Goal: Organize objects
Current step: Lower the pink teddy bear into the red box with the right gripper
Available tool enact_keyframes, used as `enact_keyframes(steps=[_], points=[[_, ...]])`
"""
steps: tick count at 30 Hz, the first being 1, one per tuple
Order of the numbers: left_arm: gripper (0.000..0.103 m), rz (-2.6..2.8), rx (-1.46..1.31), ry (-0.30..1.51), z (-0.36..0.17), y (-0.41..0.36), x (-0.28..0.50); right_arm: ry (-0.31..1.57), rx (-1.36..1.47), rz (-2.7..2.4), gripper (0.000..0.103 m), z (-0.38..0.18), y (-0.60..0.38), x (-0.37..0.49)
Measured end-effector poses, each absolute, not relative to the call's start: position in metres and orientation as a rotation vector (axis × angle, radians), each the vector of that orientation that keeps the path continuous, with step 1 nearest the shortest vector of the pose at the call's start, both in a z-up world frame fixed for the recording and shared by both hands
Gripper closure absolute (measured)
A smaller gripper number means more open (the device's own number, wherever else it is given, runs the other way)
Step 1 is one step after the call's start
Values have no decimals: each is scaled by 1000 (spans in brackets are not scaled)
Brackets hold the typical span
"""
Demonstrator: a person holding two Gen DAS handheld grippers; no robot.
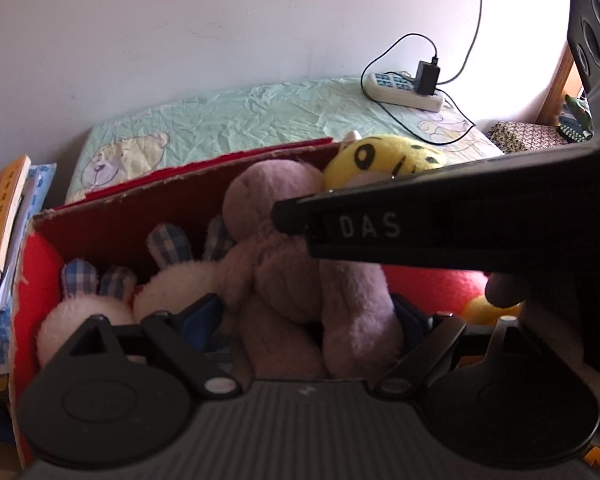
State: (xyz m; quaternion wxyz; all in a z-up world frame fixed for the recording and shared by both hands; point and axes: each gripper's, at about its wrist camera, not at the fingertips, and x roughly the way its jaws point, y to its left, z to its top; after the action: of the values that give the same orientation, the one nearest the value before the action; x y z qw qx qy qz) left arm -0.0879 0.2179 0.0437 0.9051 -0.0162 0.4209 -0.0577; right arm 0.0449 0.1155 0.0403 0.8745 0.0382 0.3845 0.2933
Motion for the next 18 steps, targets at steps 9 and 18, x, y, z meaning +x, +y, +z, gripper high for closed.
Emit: enact_keyframes(steps=[9,18], points=[[15,-134,-9,896,42,215,-91,817,23,677,74,35,110,37],[15,-118,-7,907,43,214,-88,805,155,662,72,37,97,33]])
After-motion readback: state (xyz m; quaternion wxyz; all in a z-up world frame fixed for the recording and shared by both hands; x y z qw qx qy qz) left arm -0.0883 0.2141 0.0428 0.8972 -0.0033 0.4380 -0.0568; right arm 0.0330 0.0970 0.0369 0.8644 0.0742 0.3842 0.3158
